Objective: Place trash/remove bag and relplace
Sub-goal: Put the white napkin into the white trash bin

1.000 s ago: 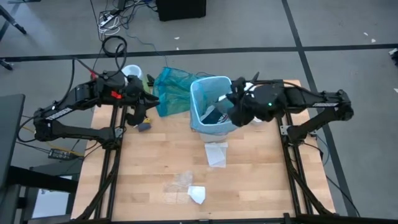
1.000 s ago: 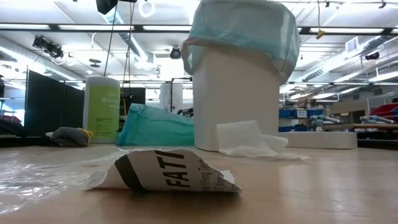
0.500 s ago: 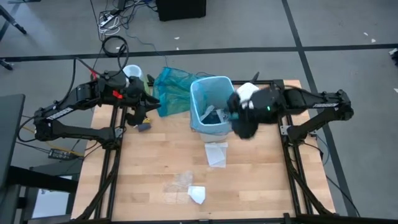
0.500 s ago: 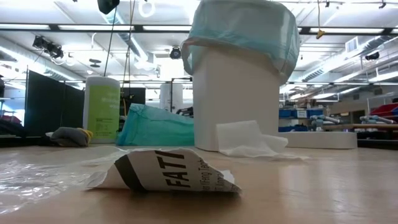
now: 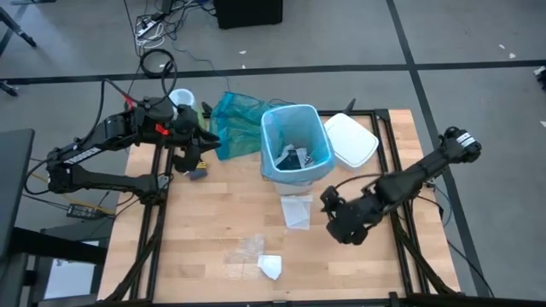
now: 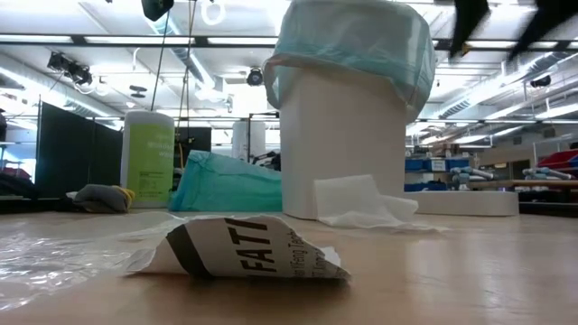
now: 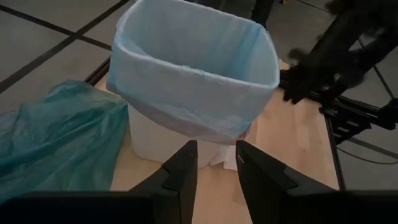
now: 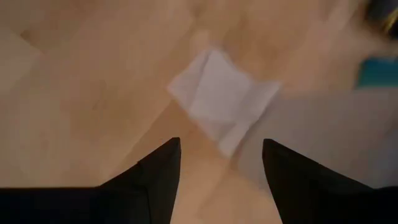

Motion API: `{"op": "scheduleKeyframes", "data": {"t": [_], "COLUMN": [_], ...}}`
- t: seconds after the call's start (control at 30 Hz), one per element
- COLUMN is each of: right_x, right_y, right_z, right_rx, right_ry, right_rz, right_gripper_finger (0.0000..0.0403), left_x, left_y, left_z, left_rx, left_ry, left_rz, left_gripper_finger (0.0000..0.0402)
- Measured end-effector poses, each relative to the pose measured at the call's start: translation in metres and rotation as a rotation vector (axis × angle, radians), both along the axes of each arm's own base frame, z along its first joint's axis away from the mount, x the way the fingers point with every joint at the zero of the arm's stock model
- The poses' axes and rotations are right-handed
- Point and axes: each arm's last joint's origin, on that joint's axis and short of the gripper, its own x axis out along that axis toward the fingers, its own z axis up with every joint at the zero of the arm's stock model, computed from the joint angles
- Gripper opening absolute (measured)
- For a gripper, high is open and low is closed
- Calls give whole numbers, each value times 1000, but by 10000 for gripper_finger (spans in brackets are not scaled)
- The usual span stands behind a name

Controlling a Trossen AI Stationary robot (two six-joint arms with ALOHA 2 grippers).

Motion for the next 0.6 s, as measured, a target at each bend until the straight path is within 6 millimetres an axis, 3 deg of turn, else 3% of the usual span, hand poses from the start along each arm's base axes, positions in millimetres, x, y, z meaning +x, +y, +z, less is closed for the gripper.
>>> {"op": "scheduleKeyframes", "data": {"t": [0.1,0.23,0.37,0.6], "right_x": [-2,0,11,45], "right_y": [2,-2,-5,-11], "right_z": [-38,-70,-89,-115], "right_rx": [70,190,213,132], "right_ry": [-22,-123,-179,-127], "right_rz": [-84,-157,-190,-219], "right_gripper_finger": [213,213,213,213], "left_x": [0,0,0,-1], "left_y": [0,0,0,0], "left_z": [0,-1,-1,-2], "left_rx": [-1,-1,-1,-4], "left_ry": [5,6,7,26], "left_rz": [1,2,2,7], "left_gripper_finger": [119,119,119,119]}}
